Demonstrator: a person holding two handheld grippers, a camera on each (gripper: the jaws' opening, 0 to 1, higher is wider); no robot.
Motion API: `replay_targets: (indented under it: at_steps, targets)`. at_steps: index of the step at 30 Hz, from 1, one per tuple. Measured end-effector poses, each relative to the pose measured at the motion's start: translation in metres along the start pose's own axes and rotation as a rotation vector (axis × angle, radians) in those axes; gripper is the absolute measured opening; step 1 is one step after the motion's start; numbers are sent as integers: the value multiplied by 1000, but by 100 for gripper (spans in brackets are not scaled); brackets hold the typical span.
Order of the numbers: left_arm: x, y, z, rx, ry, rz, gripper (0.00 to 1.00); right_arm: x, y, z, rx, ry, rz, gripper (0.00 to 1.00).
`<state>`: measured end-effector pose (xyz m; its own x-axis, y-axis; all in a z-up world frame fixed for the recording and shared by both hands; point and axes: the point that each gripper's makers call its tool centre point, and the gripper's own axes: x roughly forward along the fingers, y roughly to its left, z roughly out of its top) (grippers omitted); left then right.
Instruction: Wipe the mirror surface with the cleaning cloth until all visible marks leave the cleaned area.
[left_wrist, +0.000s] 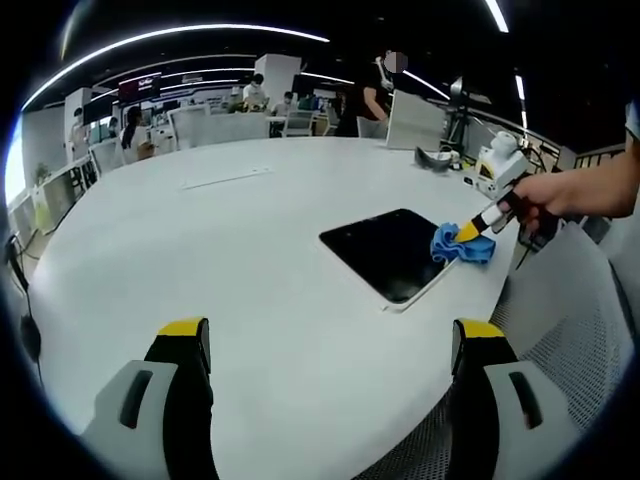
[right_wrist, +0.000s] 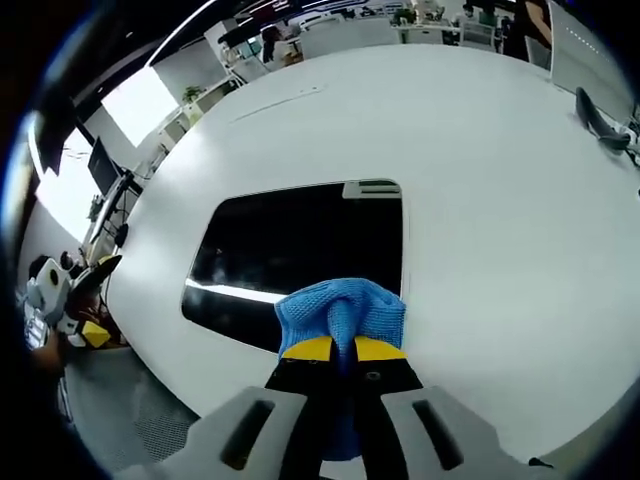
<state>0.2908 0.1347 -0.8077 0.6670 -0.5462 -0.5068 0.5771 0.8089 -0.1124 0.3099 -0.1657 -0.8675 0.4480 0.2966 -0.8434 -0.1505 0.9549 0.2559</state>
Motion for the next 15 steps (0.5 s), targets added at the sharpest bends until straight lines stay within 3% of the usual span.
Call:
replay_targets:
  at_steps: [15]
  targets:
    - [0, -1, 0, 0, 1, 3, 99, -3, -7, 0, 19, -9, -6, 0]
